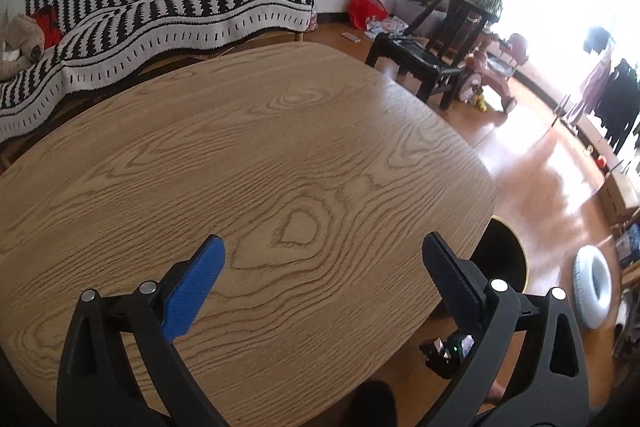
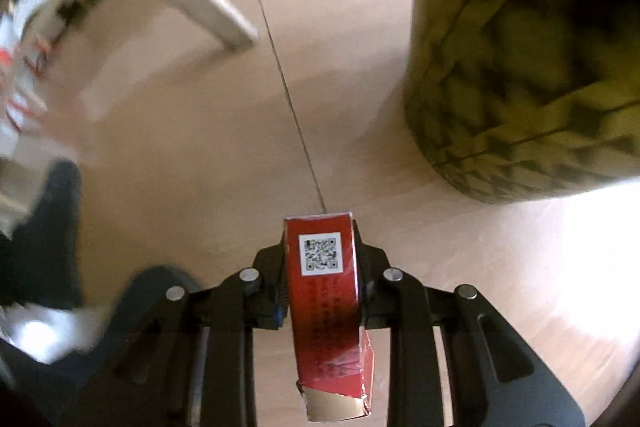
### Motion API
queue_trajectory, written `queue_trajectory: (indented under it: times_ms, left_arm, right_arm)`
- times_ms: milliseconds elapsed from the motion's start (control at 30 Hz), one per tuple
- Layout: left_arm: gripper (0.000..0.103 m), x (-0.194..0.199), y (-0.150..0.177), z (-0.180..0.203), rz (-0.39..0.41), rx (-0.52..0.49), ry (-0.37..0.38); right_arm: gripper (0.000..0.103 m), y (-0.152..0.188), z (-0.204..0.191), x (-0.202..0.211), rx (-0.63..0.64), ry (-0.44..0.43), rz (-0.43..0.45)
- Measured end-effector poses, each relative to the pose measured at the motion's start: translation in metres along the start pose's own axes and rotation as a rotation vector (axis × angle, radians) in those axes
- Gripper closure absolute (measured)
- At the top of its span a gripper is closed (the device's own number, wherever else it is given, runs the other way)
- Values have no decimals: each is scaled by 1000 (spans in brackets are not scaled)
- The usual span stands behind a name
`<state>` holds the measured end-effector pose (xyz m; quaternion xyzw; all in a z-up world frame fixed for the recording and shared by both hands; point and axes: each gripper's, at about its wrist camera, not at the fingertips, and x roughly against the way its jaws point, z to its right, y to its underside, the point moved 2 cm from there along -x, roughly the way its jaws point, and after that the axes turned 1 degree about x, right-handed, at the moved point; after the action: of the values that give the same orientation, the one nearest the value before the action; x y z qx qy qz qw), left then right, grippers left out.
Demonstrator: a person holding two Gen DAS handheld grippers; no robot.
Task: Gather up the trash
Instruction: 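Lift the red box with the right tool over the trash bin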
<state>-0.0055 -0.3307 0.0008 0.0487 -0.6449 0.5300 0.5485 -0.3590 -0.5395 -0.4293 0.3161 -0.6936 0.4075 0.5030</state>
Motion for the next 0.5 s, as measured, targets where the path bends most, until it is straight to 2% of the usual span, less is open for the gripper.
queue_trajectory:
  times_ms: [267,400,467,500]
  left_arm:
    - [7,12,-7,4,29,58,68]
    - [7,12,-9,16,25,85,126]
    - [7,10,-8,25,16,80,151]
    - [7,9,-8,27,14,73,155]
  right_arm:
    - [78,-39,-30,143,-33,-51,167]
    - [78,-58,-28,207,-67,-27,237]
    - [78,-72,-15,243,-103,-6,274]
    - [78,-80,-9,248,-116,9,279]
